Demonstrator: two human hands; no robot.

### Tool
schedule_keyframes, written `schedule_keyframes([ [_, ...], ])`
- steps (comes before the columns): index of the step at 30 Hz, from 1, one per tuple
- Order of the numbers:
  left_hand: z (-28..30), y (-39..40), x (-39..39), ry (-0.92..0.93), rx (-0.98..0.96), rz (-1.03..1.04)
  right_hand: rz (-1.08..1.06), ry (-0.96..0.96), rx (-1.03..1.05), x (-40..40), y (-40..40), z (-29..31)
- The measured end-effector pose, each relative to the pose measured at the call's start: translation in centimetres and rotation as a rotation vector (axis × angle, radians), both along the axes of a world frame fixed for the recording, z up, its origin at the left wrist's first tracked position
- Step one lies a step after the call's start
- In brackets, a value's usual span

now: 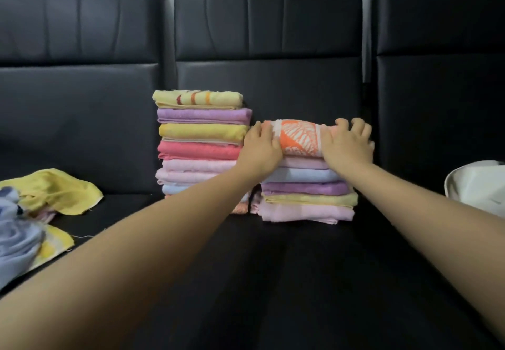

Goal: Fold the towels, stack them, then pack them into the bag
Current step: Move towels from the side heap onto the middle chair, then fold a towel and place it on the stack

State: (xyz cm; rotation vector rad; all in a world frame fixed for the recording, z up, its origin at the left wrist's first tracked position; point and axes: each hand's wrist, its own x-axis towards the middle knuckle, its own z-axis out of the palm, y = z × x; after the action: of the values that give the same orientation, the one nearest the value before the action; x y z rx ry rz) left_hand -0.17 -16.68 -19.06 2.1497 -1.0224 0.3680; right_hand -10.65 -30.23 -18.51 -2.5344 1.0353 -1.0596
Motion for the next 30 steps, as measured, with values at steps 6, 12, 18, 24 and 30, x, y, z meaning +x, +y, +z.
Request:
schedule_keyframes([
  [6, 0.9, 12.9, -3.5, 0.269, -0.276, -0.02, 0.429, -0.122, 0.07, -3.0, 11.0, -0.7],
  [12, -1.3, 31.7, -2.9, 0.261, -0.064, 0.26, 0.719, 0.29, 0.103, -1.2, 25.7, -5.3],
  [18, -3.6, 48.9, -1.2, 0.184, -0.095, 0.619, 0.86, 0.305, 0.338, 5.9, 38.7, -6.0],
  [24, -8.2, 58.0, 2.1, 0.341, -0.168, 0.827, 0.902, 0.186, 0.685, 12.0, 48.0, -5.0],
  [30, -9.5, 57.7, 4.5, 0.429, -0.149, 0.834, 0.839, 0.05, 0.705, 16.7, 53.4, -5.4],
])
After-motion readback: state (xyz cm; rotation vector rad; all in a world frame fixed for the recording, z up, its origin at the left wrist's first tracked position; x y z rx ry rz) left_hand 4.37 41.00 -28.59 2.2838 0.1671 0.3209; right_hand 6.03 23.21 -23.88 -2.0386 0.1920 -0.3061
